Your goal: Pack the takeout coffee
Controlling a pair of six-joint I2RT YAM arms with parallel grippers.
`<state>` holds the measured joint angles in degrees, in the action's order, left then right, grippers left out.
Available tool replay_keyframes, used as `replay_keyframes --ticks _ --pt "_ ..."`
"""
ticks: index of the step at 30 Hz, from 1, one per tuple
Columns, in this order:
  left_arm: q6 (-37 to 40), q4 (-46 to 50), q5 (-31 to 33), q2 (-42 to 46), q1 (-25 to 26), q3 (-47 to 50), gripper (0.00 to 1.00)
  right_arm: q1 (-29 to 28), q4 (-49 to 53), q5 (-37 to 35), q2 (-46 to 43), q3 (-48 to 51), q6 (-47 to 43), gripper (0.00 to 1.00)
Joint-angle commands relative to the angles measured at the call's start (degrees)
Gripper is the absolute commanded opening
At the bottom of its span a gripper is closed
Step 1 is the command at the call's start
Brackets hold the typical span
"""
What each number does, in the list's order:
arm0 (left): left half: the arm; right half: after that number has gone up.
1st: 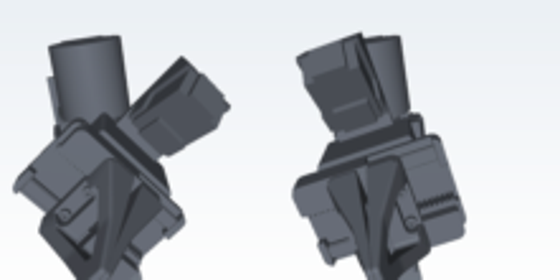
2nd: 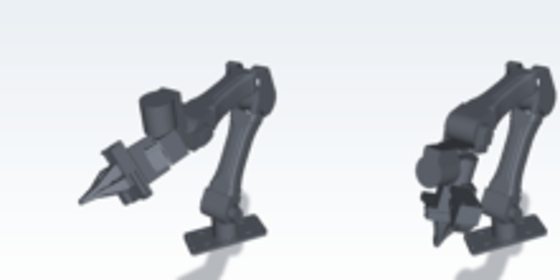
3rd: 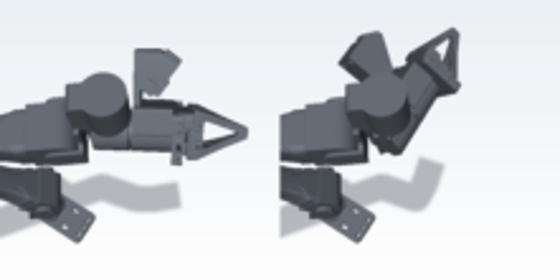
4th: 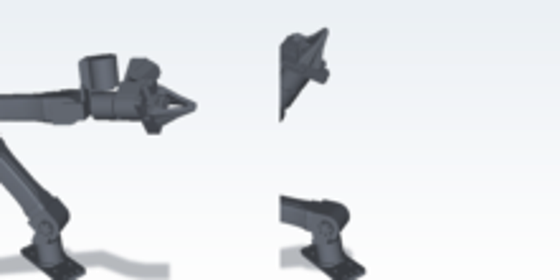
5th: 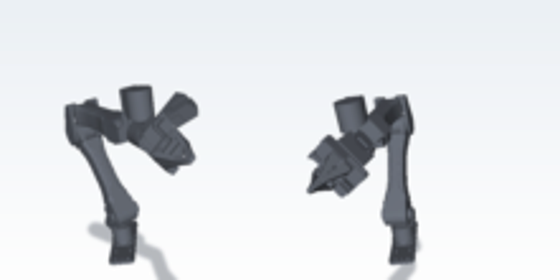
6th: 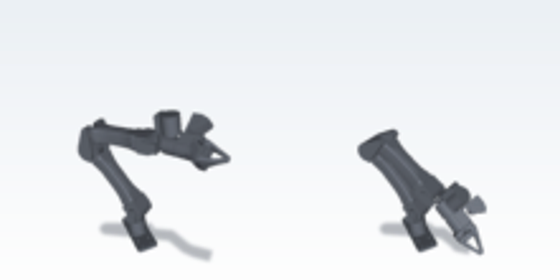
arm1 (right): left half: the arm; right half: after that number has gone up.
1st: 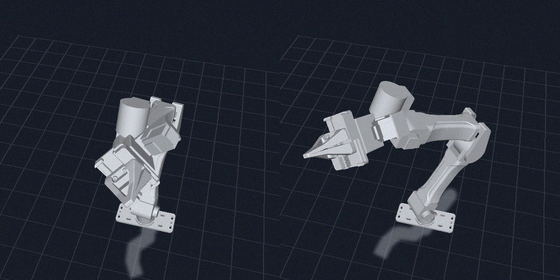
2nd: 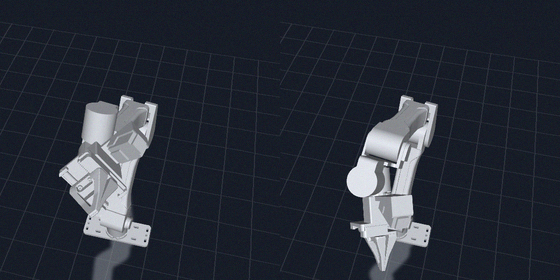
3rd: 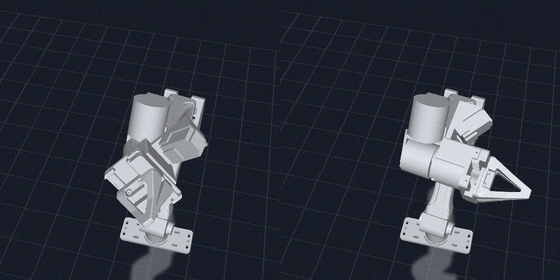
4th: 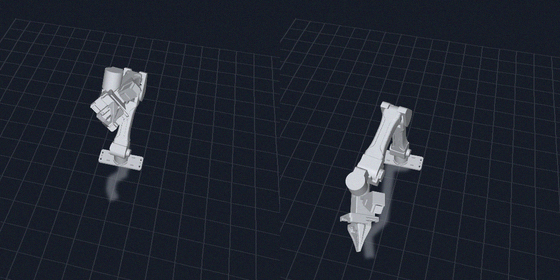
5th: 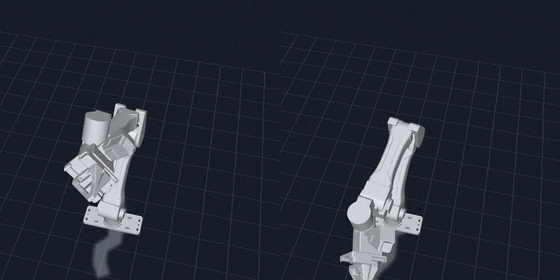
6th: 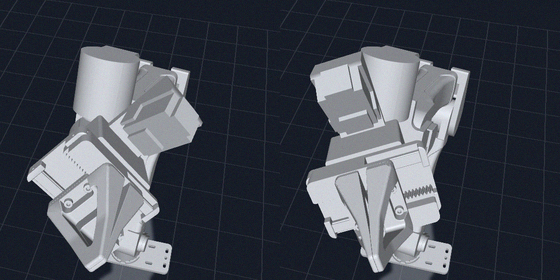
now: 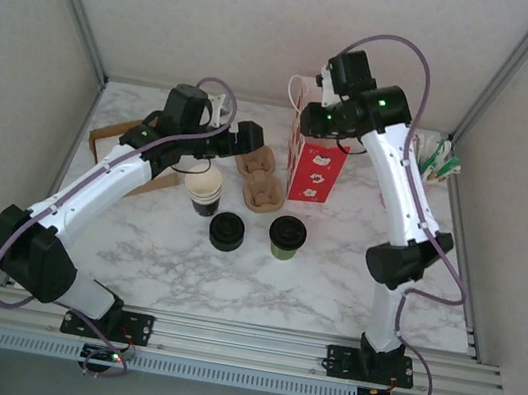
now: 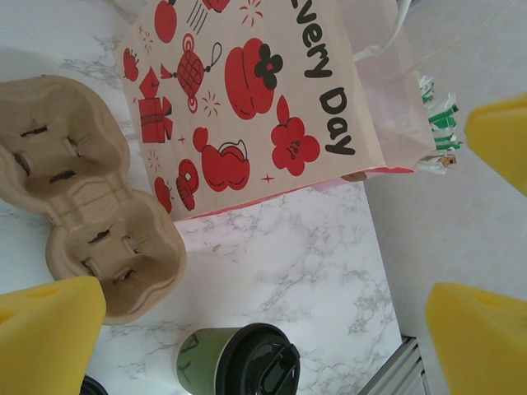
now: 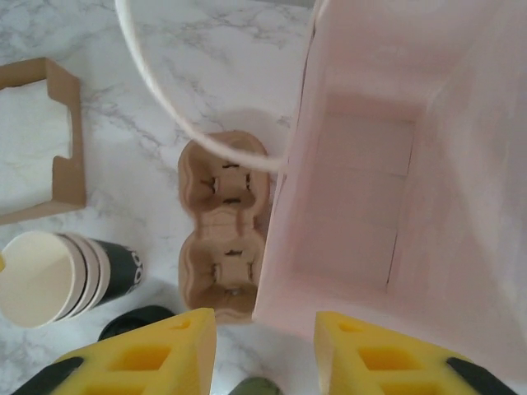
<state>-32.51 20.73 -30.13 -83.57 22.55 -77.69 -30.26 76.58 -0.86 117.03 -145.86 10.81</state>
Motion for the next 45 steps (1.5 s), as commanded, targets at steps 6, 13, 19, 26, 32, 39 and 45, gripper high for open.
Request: replay_keyframes --ticks 6,13,19,26,32,39,45 --pt "2.19 -1.72 -2.28 -0.79 -2.39 0.65 1.0 -0.54 3.52 -1.64 5.78 -6.39 -3.94 0.31" --pt "2.21 -2.05 -2.76 -1.46 -2.78 0.87 1.0 -0.55 2.09 -0.92 8.27 -6.71 -4.79 0.26" --pt "2.3 -1.86 -2.83 -1.62 -2.94 0.96 1.0 -0.63 2.15 -1.09 9.71 -6.81 -5.1 0.19" --pt "2.19 -2.05 -2.83 -1.77 -2.95 1.11 1.0 -0.59 2.34 -2.94 9.4 -7.38 -5.6 0.07" --pt "1.93 -1.83 -3.26 -1.58 -2.95 1.14 1.0 -0.65 5.46 -9.5 6.75 -7.48 -6.92 0.0" --pt "1.6 -1.96 -4.23 -0.91 -2.6 1.81 1.0 -1.53 4.68 -16.17 -3.28 4.6 -7.91 0.0" --pt "0.68 -2.84 -4.37 -0.04 -1.13 2.98 0.99 -2.08 2.01 -16.78 -14.1 18.48 -7.21 0.0"
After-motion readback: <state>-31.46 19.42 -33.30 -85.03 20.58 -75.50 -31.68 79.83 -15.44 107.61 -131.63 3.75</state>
